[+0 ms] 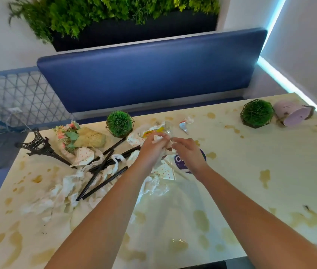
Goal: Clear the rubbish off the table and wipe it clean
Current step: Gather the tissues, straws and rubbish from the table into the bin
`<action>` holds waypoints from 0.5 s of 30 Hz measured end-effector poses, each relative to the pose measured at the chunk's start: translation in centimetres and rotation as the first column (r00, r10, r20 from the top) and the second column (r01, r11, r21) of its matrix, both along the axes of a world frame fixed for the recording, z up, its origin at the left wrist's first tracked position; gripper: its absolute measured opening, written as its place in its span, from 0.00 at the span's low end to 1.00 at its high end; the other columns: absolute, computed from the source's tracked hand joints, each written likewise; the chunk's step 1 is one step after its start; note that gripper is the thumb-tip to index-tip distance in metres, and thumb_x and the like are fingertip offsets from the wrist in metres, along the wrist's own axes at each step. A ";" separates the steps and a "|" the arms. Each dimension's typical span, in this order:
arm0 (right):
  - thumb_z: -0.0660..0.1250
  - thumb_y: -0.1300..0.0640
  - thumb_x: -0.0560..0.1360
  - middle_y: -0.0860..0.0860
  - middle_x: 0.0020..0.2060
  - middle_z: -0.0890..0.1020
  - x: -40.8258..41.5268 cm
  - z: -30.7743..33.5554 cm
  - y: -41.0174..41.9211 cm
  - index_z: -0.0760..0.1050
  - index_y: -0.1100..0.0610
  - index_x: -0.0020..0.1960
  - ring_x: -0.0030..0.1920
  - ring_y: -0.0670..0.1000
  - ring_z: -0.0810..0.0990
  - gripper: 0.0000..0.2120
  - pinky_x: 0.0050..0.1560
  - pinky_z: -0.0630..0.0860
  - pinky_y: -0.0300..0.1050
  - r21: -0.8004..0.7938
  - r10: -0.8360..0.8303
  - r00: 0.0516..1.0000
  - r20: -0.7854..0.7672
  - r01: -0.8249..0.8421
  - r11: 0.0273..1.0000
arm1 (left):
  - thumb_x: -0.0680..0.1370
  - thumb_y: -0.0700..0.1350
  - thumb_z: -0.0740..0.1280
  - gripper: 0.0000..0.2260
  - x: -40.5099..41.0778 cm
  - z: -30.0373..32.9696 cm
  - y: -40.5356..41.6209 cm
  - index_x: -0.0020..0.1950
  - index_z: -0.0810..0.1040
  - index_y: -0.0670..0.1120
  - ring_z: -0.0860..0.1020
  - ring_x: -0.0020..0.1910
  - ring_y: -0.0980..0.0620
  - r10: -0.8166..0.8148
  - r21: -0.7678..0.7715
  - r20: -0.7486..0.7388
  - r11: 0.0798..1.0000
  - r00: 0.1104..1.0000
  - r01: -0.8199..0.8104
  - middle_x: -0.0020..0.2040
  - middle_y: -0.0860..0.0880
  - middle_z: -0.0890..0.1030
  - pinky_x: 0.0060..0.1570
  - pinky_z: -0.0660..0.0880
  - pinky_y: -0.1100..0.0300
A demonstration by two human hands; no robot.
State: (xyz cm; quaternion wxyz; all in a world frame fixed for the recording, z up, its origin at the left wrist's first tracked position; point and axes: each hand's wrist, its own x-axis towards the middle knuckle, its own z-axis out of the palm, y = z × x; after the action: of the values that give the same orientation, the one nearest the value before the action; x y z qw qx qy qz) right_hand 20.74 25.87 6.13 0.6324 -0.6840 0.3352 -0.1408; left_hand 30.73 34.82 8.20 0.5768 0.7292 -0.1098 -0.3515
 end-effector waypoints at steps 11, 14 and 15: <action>0.54 0.49 0.83 0.50 0.38 0.73 -8.9 0.1 -6.5 0.70 0.57 0.46 0.37 0.48 0.72 0.14 0.41 0.72 0.43 -0.021 -0.341 0.939 -0.043 0.340 0.940 | 0.77 0.48 0.69 0.06 -8.2 0.8 -9.2 0.51 0.78 0.47 0.81 0.41 0.52 -0.109 0.009 -0.075 0.994 0.991 0.110 0.43 0.49 0.82 0.39 0.78 0.58; 0.56 0.50 0.83 0.53 0.44 0.75 -12.2 0.6 -9.4 0.68 0.59 0.50 0.43 0.51 0.79 0.12 0.42 0.78 0.45 0.155 -0.480 0.877 0.011 0.473 0.867 | 0.79 0.44 0.67 0.04 -12.1 1.1 -12.0 0.49 0.77 0.44 0.77 0.31 0.55 -0.261 0.039 -0.096 0.963 0.961 0.266 0.39 0.48 0.81 0.27 0.70 0.65; 0.58 0.52 0.83 0.54 0.46 0.76 -13.7 0.8 -10.4 0.68 0.59 0.50 0.45 0.51 0.80 0.10 0.45 0.80 0.46 0.216 -0.521 0.853 0.030 0.504 0.836 | 0.79 0.44 0.67 0.04 -13.6 1.3 -12.9 0.46 0.77 0.44 0.76 0.27 0.55 -0.309 0.042 -0.104 0.948 0.945 0.315 0.37 0.48 0.80 0.25 0.69 0.65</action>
State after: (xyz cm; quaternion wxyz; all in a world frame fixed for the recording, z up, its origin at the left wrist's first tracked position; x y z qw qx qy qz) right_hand 7.06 15.51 6.97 0.6510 -0.4953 0.4905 -0.3004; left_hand 17.11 21.94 9.51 0.4971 0.7012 -0.1856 -0.4762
